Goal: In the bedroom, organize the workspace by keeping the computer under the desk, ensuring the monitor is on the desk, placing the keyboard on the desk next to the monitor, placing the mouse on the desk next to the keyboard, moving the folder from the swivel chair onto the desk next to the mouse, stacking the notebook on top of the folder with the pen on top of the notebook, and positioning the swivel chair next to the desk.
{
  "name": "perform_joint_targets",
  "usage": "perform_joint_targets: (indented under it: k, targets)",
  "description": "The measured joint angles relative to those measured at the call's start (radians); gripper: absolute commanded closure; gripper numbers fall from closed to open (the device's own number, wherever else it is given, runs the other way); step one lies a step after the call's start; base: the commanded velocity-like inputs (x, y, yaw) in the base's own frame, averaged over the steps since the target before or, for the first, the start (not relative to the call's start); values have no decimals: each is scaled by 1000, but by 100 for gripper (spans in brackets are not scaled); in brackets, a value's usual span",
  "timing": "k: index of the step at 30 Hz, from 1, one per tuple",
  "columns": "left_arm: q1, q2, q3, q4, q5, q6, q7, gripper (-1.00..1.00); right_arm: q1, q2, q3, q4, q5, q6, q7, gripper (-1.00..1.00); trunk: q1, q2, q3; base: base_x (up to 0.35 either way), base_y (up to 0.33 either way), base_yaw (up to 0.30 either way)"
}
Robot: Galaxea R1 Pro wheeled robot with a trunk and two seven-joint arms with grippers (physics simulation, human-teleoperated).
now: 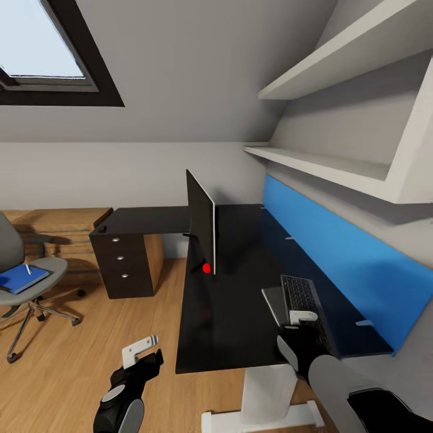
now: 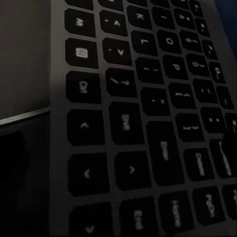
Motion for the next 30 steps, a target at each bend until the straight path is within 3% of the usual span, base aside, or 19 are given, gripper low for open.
perform_joint_targets:
  k: [22, 30]
  targets:
    - [-1, 0, 0, 0, 0, 0, 0, -100, 0, 7, 1, -1, 1, -22, 0, -100, 0, 0, 0, -48, -31, 0]
    - [0, 0, 0, 0, 0, 0, 0, -100, 0, 7, 2, -5, 2, -36, 1, -100, -31, 56, 25, 0, 0, 0]
